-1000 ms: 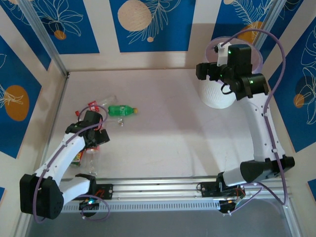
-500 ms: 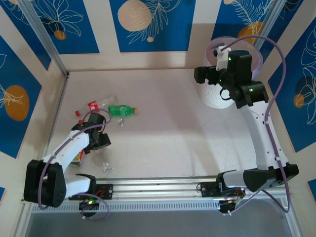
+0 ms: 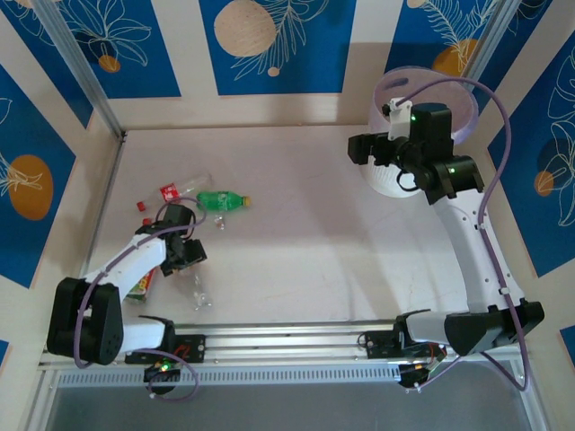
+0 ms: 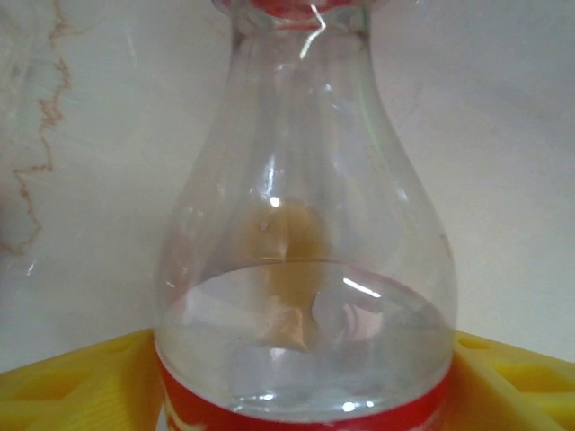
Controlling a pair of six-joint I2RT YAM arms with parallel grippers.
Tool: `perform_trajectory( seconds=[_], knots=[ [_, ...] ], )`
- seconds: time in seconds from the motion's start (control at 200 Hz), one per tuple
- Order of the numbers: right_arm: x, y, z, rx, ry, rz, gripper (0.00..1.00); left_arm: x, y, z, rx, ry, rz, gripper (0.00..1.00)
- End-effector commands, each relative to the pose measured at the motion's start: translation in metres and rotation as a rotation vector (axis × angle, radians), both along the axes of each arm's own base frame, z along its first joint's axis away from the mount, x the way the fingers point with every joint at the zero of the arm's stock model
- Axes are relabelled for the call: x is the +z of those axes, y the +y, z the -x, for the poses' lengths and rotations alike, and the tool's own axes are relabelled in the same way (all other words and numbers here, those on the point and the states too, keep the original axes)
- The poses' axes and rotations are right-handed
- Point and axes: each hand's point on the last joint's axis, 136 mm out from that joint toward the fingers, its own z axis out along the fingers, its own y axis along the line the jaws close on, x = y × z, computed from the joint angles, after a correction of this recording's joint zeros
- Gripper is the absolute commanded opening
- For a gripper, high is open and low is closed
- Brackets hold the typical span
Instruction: Put the plastic bottles in the bin
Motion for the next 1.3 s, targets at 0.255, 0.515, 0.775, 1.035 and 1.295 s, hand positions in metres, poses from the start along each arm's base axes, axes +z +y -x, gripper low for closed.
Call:
perform_trajectory(
  seconds=[0.255,0.515,0.775,1.035,1.295],
  knots=[
    [-0.008,0.002,0.024,0.064,0.057,-0.044,0.99,0.004,-0.007,-0.003,-0.038,-0.016,0.028,0.62],
    [-0.018,0.016,0.035,0.145,0.12,-0.099,1.0,0.038,-0.036,-0.021,-0.113,-0.108,0.094,0.61],
    [-0.039,0.047,0.051,0.252,0.242,-0.188,1.0,0.085,-0.087,-0.048,-0.216,-0.244,0.202,0.53],
    [-0.078,0.106,0.078,0.412,0.417,-0.303,0.94,0.123,-0.149,-0.076,-0.28,-0.379,0.43,0.46],
    [-0.128,0.163,0.103,0.535,0.585,-0.345,0.83,0.152,-0.2,-0.096,-0.342,-0.465,0.541,0.35]
  ],
)
